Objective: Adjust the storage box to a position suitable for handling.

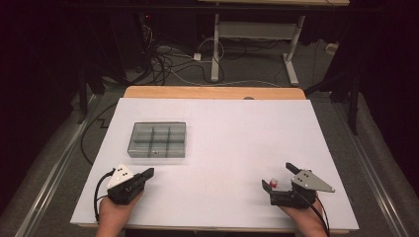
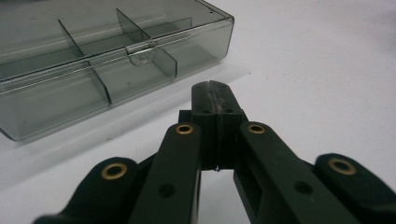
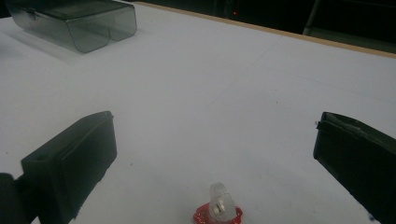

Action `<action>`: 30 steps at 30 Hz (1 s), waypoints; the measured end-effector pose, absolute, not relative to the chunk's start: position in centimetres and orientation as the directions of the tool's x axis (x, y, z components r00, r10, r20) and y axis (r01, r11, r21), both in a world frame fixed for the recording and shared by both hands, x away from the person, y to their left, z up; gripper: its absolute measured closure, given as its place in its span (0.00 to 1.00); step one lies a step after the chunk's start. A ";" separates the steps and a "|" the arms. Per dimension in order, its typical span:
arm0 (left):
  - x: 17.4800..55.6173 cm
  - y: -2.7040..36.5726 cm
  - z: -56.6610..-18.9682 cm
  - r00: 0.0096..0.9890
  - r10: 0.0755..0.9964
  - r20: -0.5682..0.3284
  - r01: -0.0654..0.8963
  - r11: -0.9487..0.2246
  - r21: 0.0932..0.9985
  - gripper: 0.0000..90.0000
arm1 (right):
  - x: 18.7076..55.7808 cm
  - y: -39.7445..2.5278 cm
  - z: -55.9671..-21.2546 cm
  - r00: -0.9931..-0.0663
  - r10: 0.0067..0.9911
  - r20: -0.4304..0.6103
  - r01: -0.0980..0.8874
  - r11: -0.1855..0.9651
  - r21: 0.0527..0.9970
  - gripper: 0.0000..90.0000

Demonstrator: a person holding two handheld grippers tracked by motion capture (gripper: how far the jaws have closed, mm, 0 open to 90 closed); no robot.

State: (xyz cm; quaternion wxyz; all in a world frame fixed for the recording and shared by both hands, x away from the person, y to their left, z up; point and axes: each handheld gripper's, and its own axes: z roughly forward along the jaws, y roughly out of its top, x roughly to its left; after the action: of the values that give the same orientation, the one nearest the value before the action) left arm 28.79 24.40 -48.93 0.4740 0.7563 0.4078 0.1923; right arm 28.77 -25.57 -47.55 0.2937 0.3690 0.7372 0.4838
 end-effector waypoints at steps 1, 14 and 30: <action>28.8 24.4 -48.9 0.594 0.799 -0.096 0.435 -0.218 0.874 0.97 | 28.8 -25.5 -47.5 -0.556 0.828 -0.075 0.260 0.259 0.930 0.00; 28.7 26.2 -48.4 0.563 0.825 -0.050 0.439 -0.247 0.864 0.98 | 28.6 -25.3 -47.2 -0.577 0.814 -0.068 0.247 0.254 0.935 0.00; 29.5 30.2 -48.6 0.479 0.871 -0.108 0.493 -0.165 0.854 0.98 | 28.8 -25.4 -47.2 -0.574 0.816 -0.065 0.258 0.256 0.932 0.00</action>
State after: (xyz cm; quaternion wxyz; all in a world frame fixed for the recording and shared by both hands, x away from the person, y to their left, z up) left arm 29.50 30.17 -48.61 0.4486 0.7337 0.4648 0.2105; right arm 28.85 -25.35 -47.25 0.2849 0.3631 0.7393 0.4903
